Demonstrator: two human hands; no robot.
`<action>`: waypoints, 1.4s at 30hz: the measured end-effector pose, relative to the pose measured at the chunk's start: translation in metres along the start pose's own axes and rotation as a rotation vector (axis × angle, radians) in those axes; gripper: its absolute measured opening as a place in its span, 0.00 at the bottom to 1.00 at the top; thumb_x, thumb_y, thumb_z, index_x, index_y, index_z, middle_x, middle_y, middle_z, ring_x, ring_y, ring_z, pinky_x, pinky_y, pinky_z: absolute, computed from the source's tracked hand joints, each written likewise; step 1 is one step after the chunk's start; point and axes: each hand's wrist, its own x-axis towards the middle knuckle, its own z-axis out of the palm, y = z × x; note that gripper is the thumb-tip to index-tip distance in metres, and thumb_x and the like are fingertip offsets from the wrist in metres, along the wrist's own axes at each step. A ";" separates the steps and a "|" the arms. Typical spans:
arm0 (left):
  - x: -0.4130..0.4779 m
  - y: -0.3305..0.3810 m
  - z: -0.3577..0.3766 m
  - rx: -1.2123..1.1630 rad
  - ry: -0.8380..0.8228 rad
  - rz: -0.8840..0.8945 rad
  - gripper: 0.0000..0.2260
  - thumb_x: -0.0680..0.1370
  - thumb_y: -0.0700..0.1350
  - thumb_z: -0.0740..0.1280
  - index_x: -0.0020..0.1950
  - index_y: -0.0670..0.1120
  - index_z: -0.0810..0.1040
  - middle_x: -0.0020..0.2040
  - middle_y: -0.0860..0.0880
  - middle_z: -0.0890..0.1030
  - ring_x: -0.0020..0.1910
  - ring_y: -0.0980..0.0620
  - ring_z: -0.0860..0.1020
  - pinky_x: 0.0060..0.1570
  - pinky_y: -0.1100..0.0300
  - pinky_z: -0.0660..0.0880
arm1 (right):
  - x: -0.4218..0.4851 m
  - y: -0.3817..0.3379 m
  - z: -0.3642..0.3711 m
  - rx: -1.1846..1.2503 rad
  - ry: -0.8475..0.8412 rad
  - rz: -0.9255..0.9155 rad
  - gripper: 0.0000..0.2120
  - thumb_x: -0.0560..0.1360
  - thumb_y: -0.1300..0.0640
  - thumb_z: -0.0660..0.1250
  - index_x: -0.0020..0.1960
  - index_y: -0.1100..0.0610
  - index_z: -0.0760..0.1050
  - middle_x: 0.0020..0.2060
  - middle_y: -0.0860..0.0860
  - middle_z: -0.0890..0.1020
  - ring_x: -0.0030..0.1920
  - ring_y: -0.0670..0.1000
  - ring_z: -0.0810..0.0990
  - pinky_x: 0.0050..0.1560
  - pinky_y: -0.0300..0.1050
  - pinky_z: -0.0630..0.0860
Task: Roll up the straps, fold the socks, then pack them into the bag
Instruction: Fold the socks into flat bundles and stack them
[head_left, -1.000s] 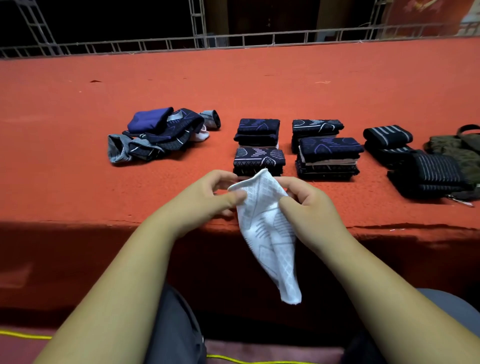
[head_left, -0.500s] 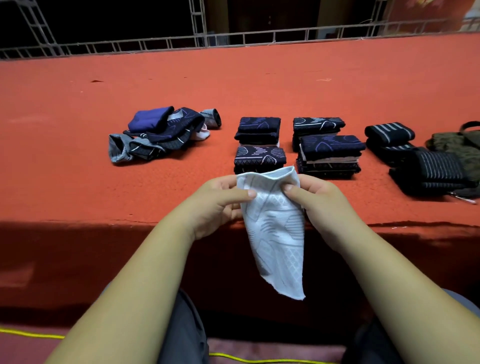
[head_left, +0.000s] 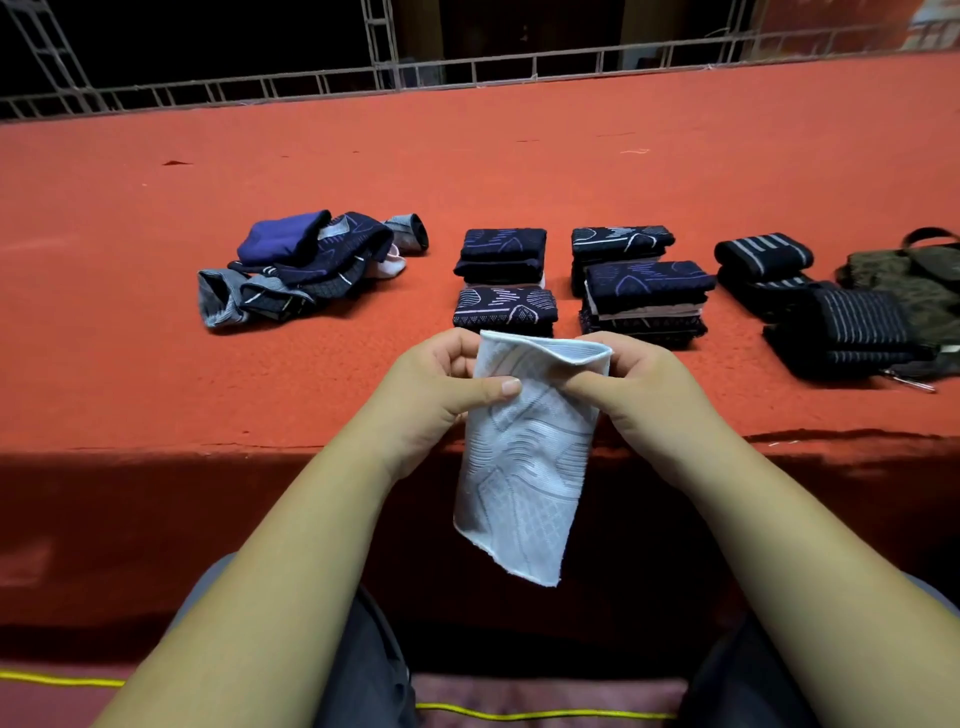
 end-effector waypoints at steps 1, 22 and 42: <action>0.000 0.001 0.001 -0.009 0.011 0.006 0.19 0.70 0.34 0.80 0.58 0.38 0.80 0.52 0.32 0.85 0.49 0.40 0.83 0.50 0.50 0.82 | 0.001 0.001 -0.001 0.038 -0.007 0.001 0.14 0.76 0.70 0.71 0.57 0.57 0.86 0.52 0.53 0.89 0.52 0.47 0.85 0.56 0.41 0.81; 0.001 -0.001 0.007 -0.080 0.065 -0.074 0.10 0.84 0.37 0.67 0.62 0.42 0.85 0.58 0.38 0.86 0.53 0.42 0.84 0.59 0.45 0.78 | 0.009 0.014 -0.004 0.127 -0.154 0.143 0.11 0.81 0.54 0.73 0.59 0.59 0.86 0.53 0.52 0.89 0.56 0.51 0.88 0.55 0.41 0.82; 0.000 0.000 -0.012 0.032 0.013 -0.102 0.13 0.78 0.31 0.71 0.60 0.42 0.83 0.59 0.35 0.86 0.57 0.42 0.85 0.60 0.46 0.82 | 0.011 0.017 -0.007 -0.032 -0.181 0.182 0.02 0.80 0.59 0.74 0.50 0.57 0.86 0.32 0.44 0.84 0.30 0.40 0.76 0.34 0.34 0.72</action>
